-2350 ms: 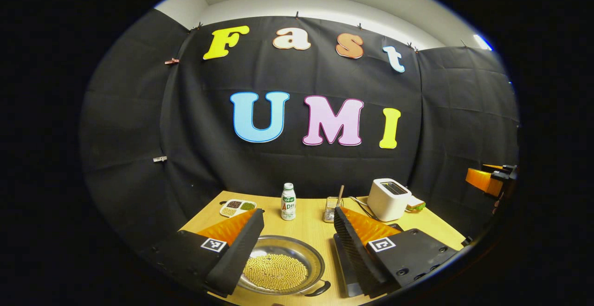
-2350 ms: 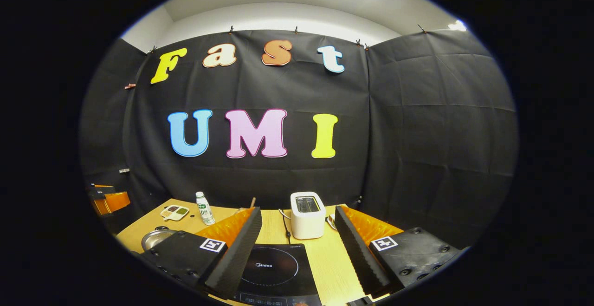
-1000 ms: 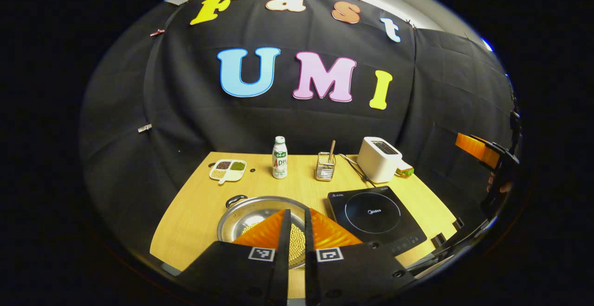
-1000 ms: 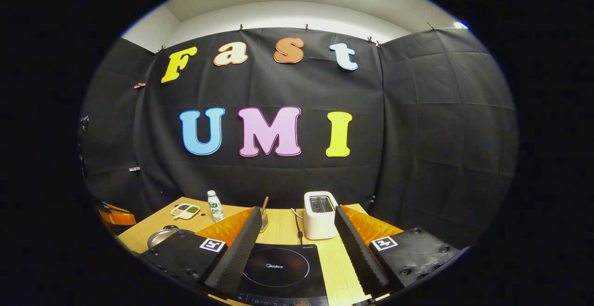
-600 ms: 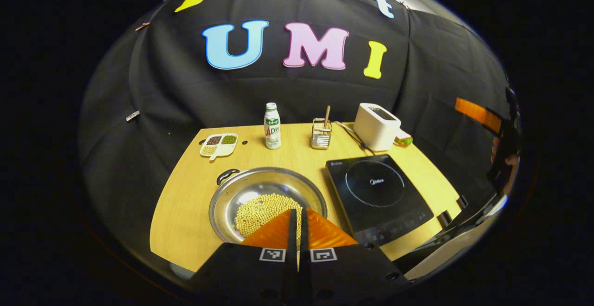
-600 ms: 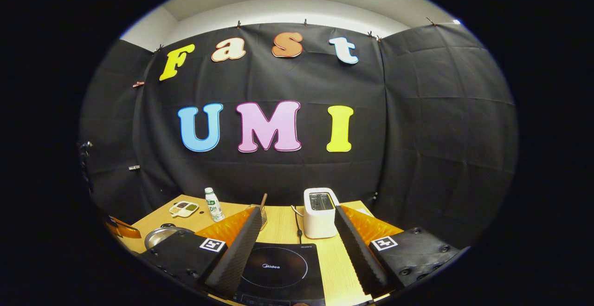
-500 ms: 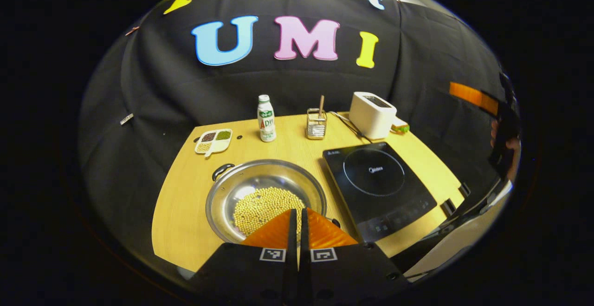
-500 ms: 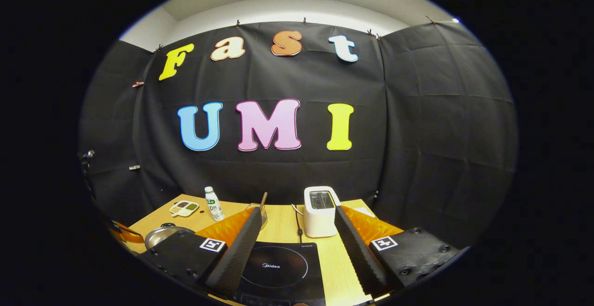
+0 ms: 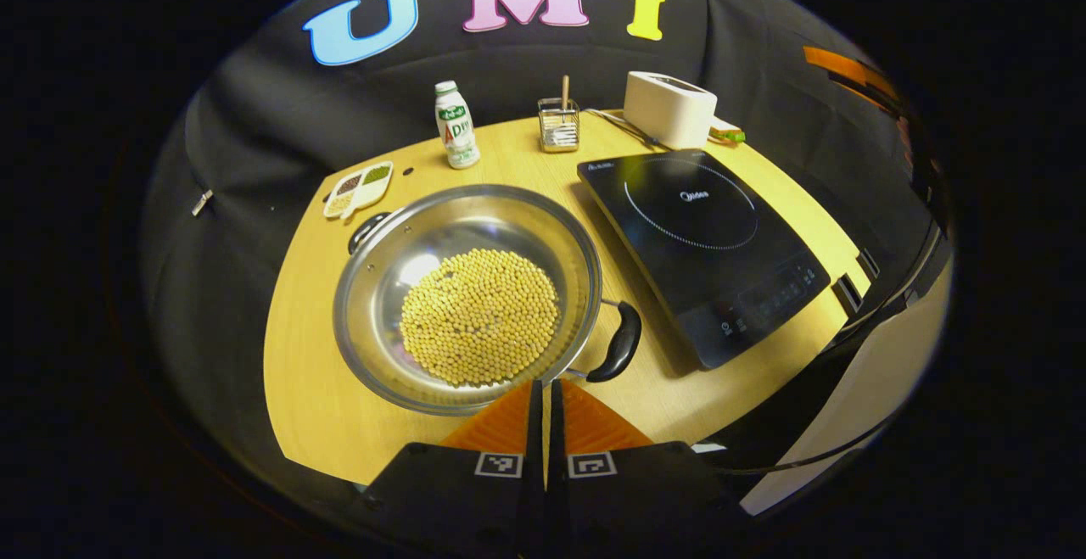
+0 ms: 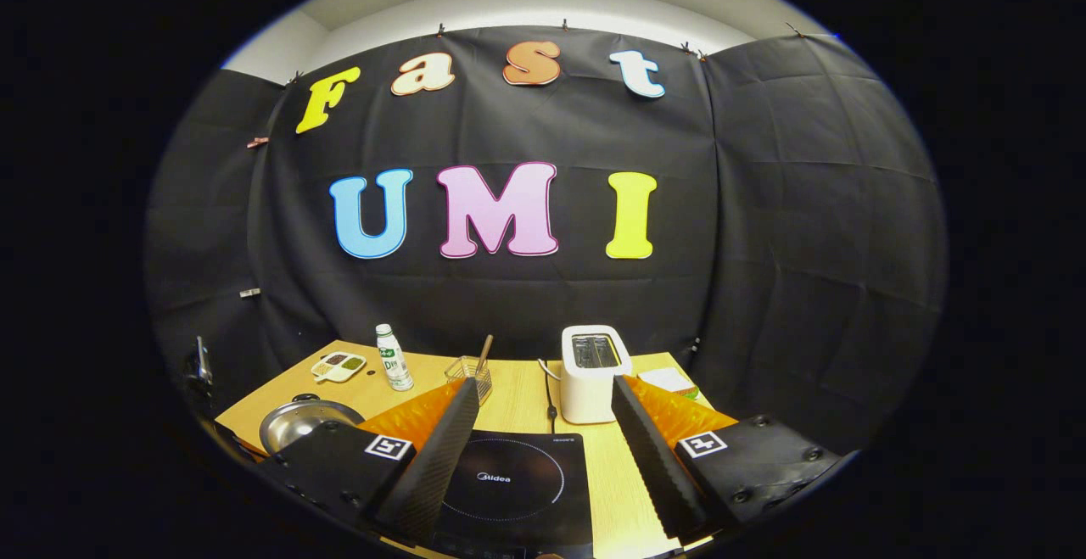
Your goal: First push the handle of the pot to place it horizontally, then grasp the pot with both hands and set it on the induction cooktop.
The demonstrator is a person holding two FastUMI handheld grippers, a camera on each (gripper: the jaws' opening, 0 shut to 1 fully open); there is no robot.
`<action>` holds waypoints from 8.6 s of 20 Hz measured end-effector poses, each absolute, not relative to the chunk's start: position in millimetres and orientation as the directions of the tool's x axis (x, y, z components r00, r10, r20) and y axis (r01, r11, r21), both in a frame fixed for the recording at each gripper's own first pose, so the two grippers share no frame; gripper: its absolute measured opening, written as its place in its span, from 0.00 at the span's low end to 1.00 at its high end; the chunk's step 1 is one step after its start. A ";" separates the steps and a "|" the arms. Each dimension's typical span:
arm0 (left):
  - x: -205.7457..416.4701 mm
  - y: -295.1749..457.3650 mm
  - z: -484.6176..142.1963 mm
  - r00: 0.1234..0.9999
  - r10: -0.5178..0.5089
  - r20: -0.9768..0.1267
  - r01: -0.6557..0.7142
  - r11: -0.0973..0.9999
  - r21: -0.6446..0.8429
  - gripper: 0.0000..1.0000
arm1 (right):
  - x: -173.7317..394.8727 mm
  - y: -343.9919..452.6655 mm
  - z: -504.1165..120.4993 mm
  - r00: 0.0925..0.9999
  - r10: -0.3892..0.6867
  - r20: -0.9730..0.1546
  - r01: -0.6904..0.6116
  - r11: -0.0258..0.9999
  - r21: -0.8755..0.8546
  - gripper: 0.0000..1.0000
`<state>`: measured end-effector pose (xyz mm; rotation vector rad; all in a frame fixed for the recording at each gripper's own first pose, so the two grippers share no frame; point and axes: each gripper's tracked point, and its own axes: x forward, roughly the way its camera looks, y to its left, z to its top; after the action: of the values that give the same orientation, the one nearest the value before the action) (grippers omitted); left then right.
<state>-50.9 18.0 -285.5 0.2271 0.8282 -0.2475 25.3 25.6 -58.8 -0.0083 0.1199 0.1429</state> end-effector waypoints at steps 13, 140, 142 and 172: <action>-40.4 -12.5 -334.9 0.537 -0.152 -0.830 0.479 0.864 0.151 0.05 | 24.0 2.6 -74.0 0.984 0.091 -0.151 -0.098 0.994 -0.040 0.98; 165.8 241.5 -318.3 0.819 -0.206 -0.536 0.074 0.964 -0.256 0.57 | 73.2 306.0 -376.7 0.710 0.193 -0.677 -0.195 0.978 0.075 0.61; 164.2 241.6 -318.1 0.821 -0.196 -0.536 0.074 0.968 -0.241 0.55 | 74.7 306.3 -378.5 0.708 0.194 -0.679 -0.202 0.977 0.068 0.54; 85.6 93.0 -206.6 0.857 -0.158 -0.491 0.048 0.972 -0.228 0.53 | 44.2 165.9 -238.1 0.725 0.270 -0.634 -0.278 0.956 0.089 0.58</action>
<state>85.6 93.0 -206.6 -0.2120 0.5315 -0.1088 44.2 165.9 -238.1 -0.0129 0.6972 0.3022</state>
